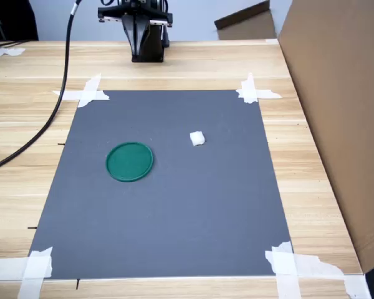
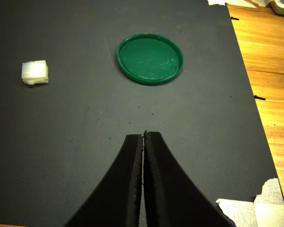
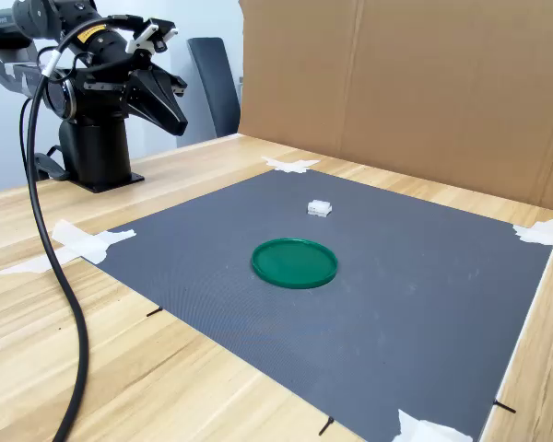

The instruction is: Grasp a white terminal and put it in the green lid.

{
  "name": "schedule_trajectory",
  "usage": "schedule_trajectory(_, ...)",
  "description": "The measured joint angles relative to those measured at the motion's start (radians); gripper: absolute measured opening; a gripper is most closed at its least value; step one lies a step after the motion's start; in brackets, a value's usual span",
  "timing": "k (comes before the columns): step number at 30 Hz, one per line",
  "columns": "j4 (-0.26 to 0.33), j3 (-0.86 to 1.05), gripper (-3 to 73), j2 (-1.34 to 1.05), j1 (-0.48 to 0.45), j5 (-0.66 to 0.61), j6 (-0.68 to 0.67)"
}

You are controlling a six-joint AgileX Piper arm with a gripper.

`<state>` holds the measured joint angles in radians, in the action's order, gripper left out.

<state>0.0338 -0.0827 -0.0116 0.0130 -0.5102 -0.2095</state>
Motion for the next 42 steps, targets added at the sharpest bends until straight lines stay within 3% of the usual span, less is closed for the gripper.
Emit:
schedule_trajectory(28, 0.000, -0.019, -2.8, 0.069, 0.000, -0.001, 0.000)
schedule_trajectory(39, 0.000, -0.343, -2.8, 0.406, 0.000, -0.009, -0.008)
schedule_trajectory(42, 0.000, -0.490, -2.8, 0.543, 0.000, -0.147, -0.075)
